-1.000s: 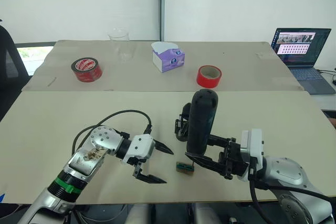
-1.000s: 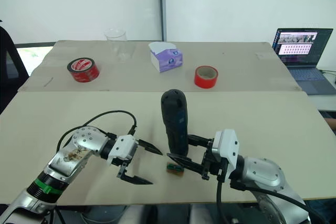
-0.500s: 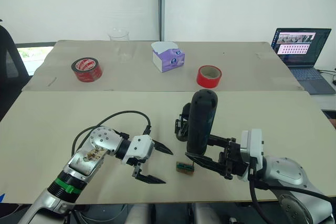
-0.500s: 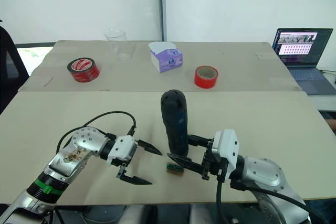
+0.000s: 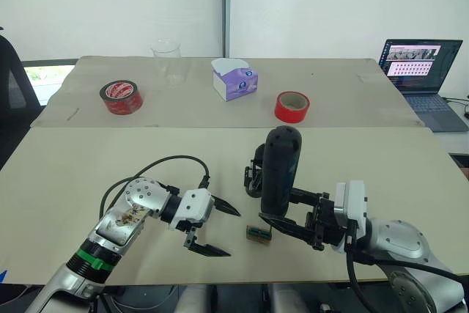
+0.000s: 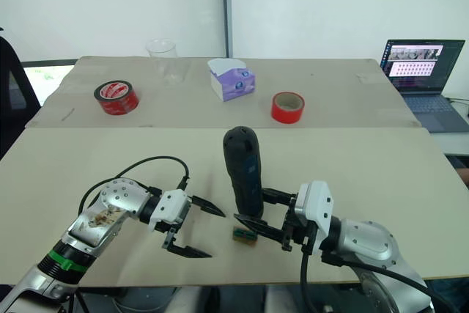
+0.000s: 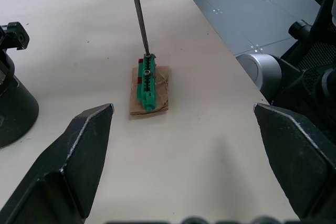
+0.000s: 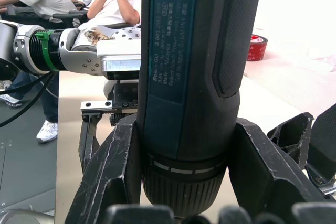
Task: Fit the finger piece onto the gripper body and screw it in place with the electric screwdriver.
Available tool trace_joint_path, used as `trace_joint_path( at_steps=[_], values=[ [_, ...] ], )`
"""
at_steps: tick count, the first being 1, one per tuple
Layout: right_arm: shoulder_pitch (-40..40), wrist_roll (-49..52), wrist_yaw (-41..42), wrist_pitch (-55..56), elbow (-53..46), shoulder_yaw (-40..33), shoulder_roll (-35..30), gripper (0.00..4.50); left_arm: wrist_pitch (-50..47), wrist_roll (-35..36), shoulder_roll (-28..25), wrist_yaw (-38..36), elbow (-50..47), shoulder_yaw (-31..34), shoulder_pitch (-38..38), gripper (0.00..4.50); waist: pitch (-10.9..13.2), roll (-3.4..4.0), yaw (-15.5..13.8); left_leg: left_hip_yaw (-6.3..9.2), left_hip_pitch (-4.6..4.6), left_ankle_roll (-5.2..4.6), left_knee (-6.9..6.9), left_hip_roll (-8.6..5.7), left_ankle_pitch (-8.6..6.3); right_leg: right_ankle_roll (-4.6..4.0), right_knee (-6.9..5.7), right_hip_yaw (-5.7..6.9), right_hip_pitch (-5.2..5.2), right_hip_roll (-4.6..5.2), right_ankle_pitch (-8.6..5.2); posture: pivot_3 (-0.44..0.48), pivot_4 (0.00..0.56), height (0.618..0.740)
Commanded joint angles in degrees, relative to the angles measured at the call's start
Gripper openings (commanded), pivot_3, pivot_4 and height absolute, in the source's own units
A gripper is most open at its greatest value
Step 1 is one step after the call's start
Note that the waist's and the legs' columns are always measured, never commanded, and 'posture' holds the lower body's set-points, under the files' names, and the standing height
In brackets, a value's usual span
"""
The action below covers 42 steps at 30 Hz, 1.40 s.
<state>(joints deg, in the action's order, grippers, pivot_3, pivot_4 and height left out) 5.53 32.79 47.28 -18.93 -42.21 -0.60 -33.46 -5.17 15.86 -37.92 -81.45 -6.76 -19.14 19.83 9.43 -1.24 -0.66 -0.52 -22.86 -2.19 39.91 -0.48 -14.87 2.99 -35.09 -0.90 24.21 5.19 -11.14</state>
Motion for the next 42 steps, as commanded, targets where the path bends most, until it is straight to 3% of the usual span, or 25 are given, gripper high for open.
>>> trace_joint_path(
  at_steps=[1, 17, 25, 42],
  values=[
    [-0.6, 0.5, -0.3, 2.1, -1.7, -0.7, 0.2, 1.89, 0.0, 0.8, -0.1, 0.2, -1.8, 0.9, 0.3, 4.5, 0.0, 0.0, 0.0, 0.0, 0.0, 0.0, 0.0, 0.0, 0.0, 0.0, 0.0, 0.0, 0.0, 0.0, 0.0, 0.0, 0.15, 0.74],
    [0.6, 0.4, -0.6, 1.9, -2.8, 0.2, 0.2, 1.89, -0.1, 0.9, 0.2, 0.1, -0.7, 1.1, 1.5, 4.5, 0.0, 0.0, 0.0, 0.0, 0.0, 0.0, 0.0, 0.0, 0.0, 0.0, 0.0, 0.0, 0.0, 0.0, 0.0, 0.0, 0.15, 0.74],
    [0.5, 1.0, -0.6, 1.4, -3.9, -0.5, -0.3, 1.89, 3.0, -0.5, 3.1, -1.4, 9.2, 0.4, 6.6, 4.5, 0.0, 0.0, 0.1, 0.01, 0.01, 0.0, 0.03, -0.02, 0.0, 0.0, 0.0, 0.02, -0.03, -0.01, 0.0, 0.0, 0.15, 0.74],
    [-2.4, 7.4, -4.1, -2.4, -7.9, -2.4, -2.8, 1.89, 4.4, 0.9, 1.4, -2.3, 8.0, 2.0, 3.8, 4.5, 0.0, 0.0, 0.0, 0.01, -0.01, -0.01, 0.02, -0.01, 0.0, 0.0, 0.0, 0.01, -0.01, 0.02, 0.0, 0.0, 0.15, 0.74]
  ],
)
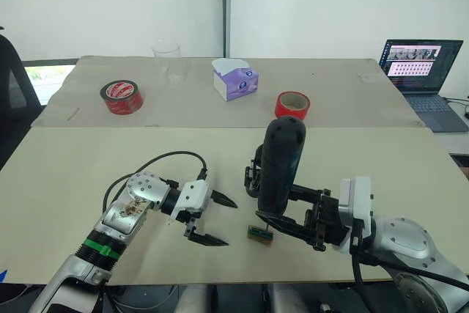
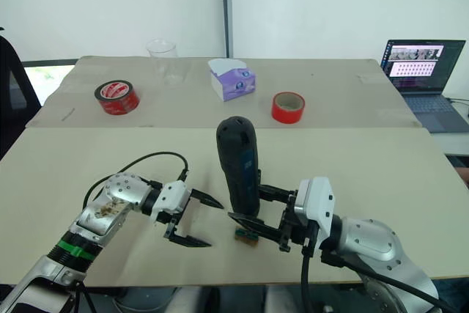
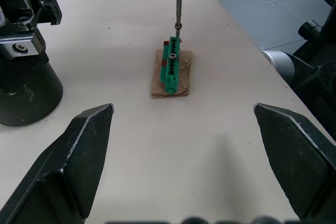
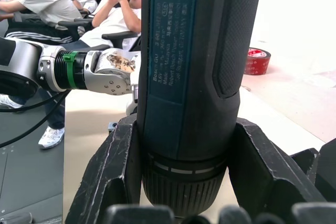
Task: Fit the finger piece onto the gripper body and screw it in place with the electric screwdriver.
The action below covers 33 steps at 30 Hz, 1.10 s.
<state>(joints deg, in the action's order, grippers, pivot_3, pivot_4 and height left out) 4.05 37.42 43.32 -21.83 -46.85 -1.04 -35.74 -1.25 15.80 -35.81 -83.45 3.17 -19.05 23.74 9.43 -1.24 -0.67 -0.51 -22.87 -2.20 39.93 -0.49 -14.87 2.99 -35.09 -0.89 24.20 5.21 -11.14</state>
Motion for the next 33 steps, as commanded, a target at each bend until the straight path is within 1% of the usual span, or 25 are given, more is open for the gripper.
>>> trace_joint_path(
  at_steps=[1, 5, 10, 13, 16, 20, 23, 25, 28, 33],
  values=[
    [-1.3, 3.3, -0.1, 0.2, -3.2, -2.1, -0.8, 1.89, 0.0, 1.3, -1.0, -0.3, -2.2, 2.1, -0.1, 4.5, 0.0, 0.0, 0.0, 0.0, 0.0, 0.0, 0.0, 0.0, 0.0, 0.0, 0.0, 0.0, 0.0, -0.01, 0.0, 0.0, 0.15, 0.74],
    [-2.6, 6.7, -0.4, -1.4, -3.5, -2.8, -2.1, 1.89, -2.5, 2.8, -1.9, -0.3, -4.0, 3.1, -0.5, 4.5, 0.0, 0.0, 0.1, 0.0, 0.0, 0.0, -0.01, 0.03, 0.0, 0.0, -0.01, 0.0, 0.01, -0.02, 0.0, 0.0, 0.15, 0.74],
    [-6.6, 14.2, -1.9, -5.4, -3.5, -4.4, -4.3, 1.89, -6.7, 5.2, -3.8, -0.5, -7.6, 4.7, -1.1, 4.5, 0.0, 0.0, 0.1, 0.0, 0.01, 0.0, -0.01, 0.05, 0.0, 0.0, 0.0, 0.0, 0.0, -0.01, 0.0, 0.0, 0.15, 0.74],
    [-12.4, 20.4, -4.0, -8.7, -2.0, -4.8, -5.5, 1.89, -12.0, 8.4, -6.0, -1.2, -10.7, 6.4, -1.5, 4.5, 0.0, 0.0, 0.1, 0.0, -0.01, 0.0, -0.01, 0.08, 0.0, -0.01, 0.0, 0.0, 0.03, -0.03, 0.0, 0.0, 0.15, 0.74],
    [-19.0, 24.9, -5.9, -11.8, 0.5, -4.3, -6.0, 1.89, -15.2, 10.6, -7.9, -1.9, -12.5, 7.7, -1.5, 4.5, 0.0, 0.0, 0.3, 0.0, 0.0, 0.0, -0.03, 0.13, 0.0, -0.03, 0.02, 0.0, 0.04, -0.07, -0.01, 0.0, 0.15, 0.74],
    [-31.5, 28.7, -7.8, -16.4, 7.8, -2.2, -4.8, 1.89, -15.4, 10.9, -8.1, -2.8, -10.0, 8.9, 0.8, 4.5, 0.0, 0.0, 0.3, -0.01, 0.0, 0.0, -0.04, 0.13, 0.0, -0.06, 0.01, 0.01, 0.04, -0.06, -0.02, 0.0, 0.15, 0.74],
    [-39.1, 25.9, -10.0, -20.1, 14.0, 0.5, -3.3, 1.89, -13.7, 9.4, -6.4, -2.0, -5.9, 8.6, 3.5, 4.5, 0.0, 0.0, 0.1, -0.01, 0.0, 0.0, -0.03, 0.14, 0.01, -0.1, 0.03, 0.04, 0.03, -0.09, 0.01, 0.0, 0.15, 0.74],
    [-42.2, 24.4, -10.2, -20.9, 17.2, 1.4, -1.9, 1.89, -12.0, 8.0, -4.7, -1.3, -3.1, 8.3, 4.9, 4.5, 0.0, 0.0, 0.0, 0.01, -0.02, 0.0, -0.04, 0.12, 0.0, -0.11, 0.01, 0.07, 0.05, -0.09, 0.02, 0.0, 0.15, 0.74],
    [-45.3, 21.2, -9.5, -21.0, 20.1, 2.9, -0.2, 1.89, -9.7, 6.2, -2.6, -0.7, 0.7, 7.8, 6.5, 4.5, 0.0, 0.0, 0.1, -0.02, -0.15, 0.0, -0.04, 0.04, 0.0, -0.1, 0.01, 0.07, 0.14, -0.04, 0.03, 0.0, 0.15, 0.74],
    [-48.1, 16.0, -8.2, -21.2, 22.3, 4.8, 1.5, 1.89, -5.9, 3.6, 0.2, -1.2, 7.1, 7.3, 9.2, 4.5, 0.0, 0.0, 0.2, -0.02, -0.3, 0.0, -0.04, -0.02, 0.0, -0.08, -0.05, 0.07, 0.32, -0.01, 0.05, 0.0, 0.15, 0.74]
  ],
)
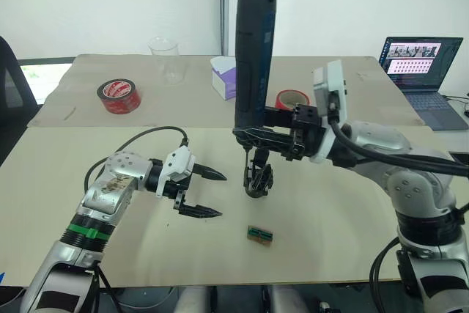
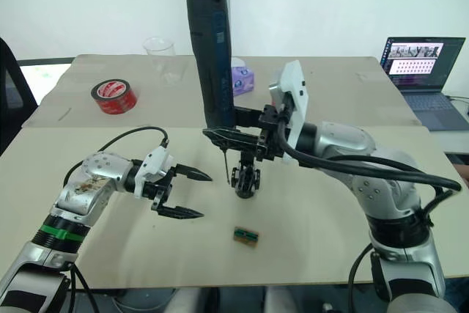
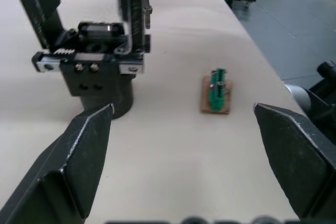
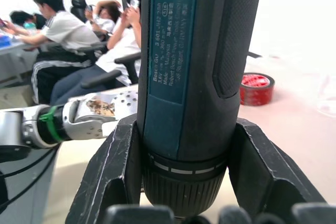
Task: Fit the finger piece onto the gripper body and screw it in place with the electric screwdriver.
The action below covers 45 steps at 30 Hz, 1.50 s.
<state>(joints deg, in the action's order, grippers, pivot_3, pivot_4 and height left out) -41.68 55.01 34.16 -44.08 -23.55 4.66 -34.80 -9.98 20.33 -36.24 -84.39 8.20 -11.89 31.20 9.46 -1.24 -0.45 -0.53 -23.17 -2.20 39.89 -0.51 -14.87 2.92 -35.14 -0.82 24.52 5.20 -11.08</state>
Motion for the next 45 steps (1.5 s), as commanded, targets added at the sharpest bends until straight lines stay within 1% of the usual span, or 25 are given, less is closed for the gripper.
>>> trace_joint_path(
  at_steps=[1, 8, 19, 25, 45],
  values=[
    [-2.6, -2.6, 1.3, 1.3, -0.5, -0.7, 0.7, 1.89, 4.0, -1.6, 1.4, -0.4, 3.9, 0.0, 2.6, 4.5, 0.0, 0.0, 0.0, 0.0, 0.01, 0.0, 0.0, 0.0, 0.0, 0.0, -0.01, 0.0, -0.01, -0.01, 0.0, 0.0, 0.15, 0.74],
    [-2.7, -7.8, 4.4, 2.0, 0.8, -0.1, 1.1, 1.89, 8.5, -4.3, 4.4, -1.4, 11.4, -0.8, 6.0, 4.5, 0.0, 0.0, 0.0, 0.02, 0.01, 0.0, 0.04, -0.01, 0.0, 0.01, -0.04, 0.01, -0.03, 0.0, 0.02, 0.0, 0.15, 0.74],
    [-3.1, -11.2, 7.8, 1.2, 1.6, -0.8, 1.6, 1.89, 14.2, -8.1, 9.5, -0.8, 20.4, -1.0, 10.3, 4.5, 0.0, 0.0, 0.1, 0.03, 0.0, 0.0, 0.04, -0.03, 0.0, 0.01, -0.04, 0.02, -0.02, 0.01, 0.02, 0.0, 0.15, 0.74],
    [-2.1, -12.2, 8.9, 1.3, 1.5, -1.1, 1.0, 1.89, 15.4, -8.6, 10.5, -0.6, 21.1, -0.5, 10.8, 4.5, 0.0, 0.0, 0.3, 0.04, -0.01, 0.0, 0.03, -0.02, 0.0, 0.02, -0.03, 0.02, -0.02, 0.0, 0.03, 0.0, 0.15, 0.74],
    [-1.2, -11.9, 8.6, -0.2, 0.9, -2.1, 1.7, 1.89, 14.1, -9.3, 11.1, -0.3, 20.7, -0.8, 11.8, 4.5, 0.0, 0.0, 0.5, 0.07, -0.01, 0.0, 0.04, -0.03, 0.0, 0.02, -0.03, 0.03, -0.02, 0.02, 0.03, 0.0, 0.15, 0.74]
  ],
)
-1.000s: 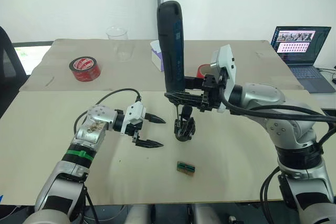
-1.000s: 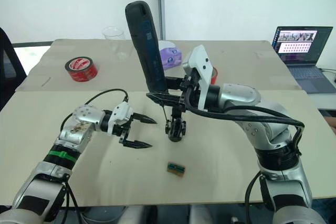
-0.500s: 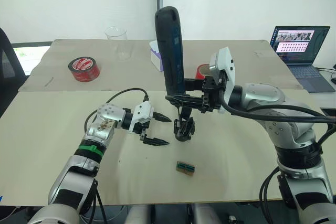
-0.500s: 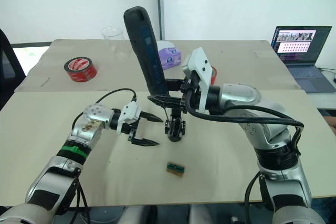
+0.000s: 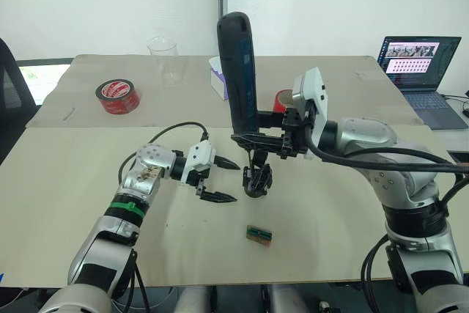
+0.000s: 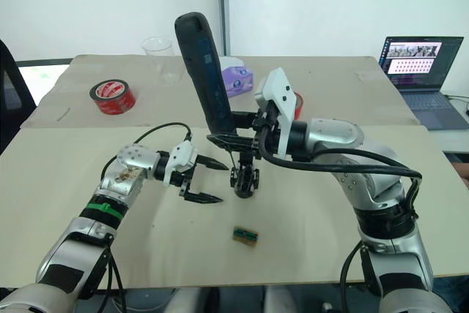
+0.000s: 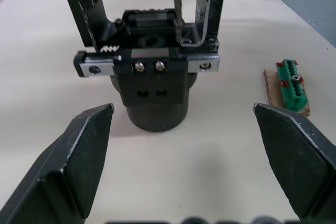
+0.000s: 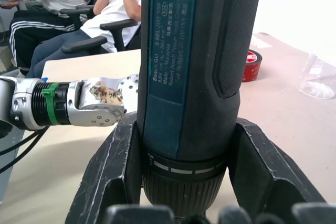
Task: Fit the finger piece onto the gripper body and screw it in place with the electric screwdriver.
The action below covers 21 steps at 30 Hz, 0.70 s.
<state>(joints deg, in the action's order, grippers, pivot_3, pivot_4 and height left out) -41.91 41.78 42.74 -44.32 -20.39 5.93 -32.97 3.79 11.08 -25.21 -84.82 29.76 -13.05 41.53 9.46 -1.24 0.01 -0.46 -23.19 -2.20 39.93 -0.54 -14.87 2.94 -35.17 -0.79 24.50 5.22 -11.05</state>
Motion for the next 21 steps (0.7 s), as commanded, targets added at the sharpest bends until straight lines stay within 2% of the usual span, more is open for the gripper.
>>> trace_joint_path(
  at_steps=[1, 21],
  values=[
    [-1.0, 1.4, 0.1, 0.0, -2.3, -3.5, -0.2, 1.89, 0.2, 0.0, 0.1, 0.1, -0.9, 0.4, 1.4, 4.5, 0.0, 0.0, 0.0, 0.0, 0.0, 0.0, 0.0, 0.0, 0.0, 0.0, 0.0, 0.0, 0.0, 0.0, 0.0, 0.0, 0.15, 0.74],
    [0.3, 1.6, 0.0, -0.2, -3.9, -3.4, -0.2, 1.89, 0.0, 0.1, -0.1, 0.4, -2.3, 0.4, 0.5, 4.5, 0.0, 0.0, 0.2, 0.01, 0.0, 0.0, -0.01, 0.0, 0.0, 0.0, 0.0, 0.0, 0.0, 0.0, 0.0, 0.0, 0.15, 0.74]
  ],
)
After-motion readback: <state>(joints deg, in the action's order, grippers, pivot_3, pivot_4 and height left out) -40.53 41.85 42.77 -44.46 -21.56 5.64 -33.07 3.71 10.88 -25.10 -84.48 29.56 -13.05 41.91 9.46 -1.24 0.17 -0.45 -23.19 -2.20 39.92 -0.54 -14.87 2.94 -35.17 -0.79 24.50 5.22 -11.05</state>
